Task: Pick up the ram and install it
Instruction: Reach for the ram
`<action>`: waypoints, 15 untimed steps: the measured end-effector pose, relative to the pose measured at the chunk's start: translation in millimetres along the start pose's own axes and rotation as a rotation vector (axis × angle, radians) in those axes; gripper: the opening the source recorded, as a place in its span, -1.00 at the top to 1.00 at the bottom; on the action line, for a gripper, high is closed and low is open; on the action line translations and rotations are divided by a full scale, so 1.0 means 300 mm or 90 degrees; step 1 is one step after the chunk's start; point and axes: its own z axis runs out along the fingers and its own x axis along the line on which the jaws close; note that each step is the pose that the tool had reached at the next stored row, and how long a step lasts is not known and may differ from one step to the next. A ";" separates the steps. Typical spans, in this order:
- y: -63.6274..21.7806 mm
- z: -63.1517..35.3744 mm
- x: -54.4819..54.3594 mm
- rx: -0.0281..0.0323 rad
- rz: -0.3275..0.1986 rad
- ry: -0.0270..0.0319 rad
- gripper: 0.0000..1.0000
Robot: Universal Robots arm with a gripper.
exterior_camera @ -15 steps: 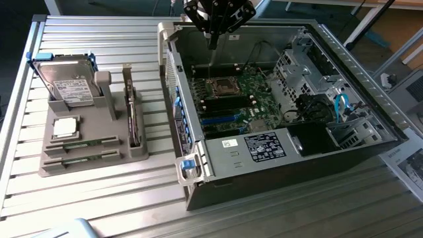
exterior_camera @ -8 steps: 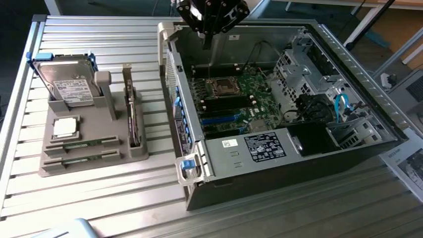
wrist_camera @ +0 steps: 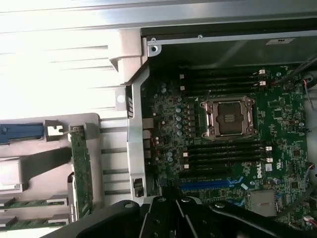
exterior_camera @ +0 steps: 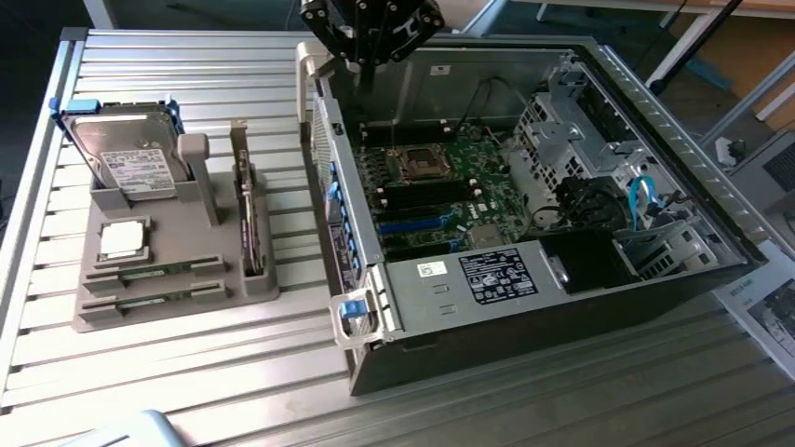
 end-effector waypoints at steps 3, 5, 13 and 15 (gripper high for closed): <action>-0.003 -0.001 0.038 0.0000 0.000 0.0000 0.79; -0.005 -0.002 0.071 0.0000 0.000 0.0000 0.79; -0.014 -0.005 0.196 0.0000 0.001 0.0000 0.79; -0.015 -0.006 0.220 0.0000 0.001 0.0000 0.79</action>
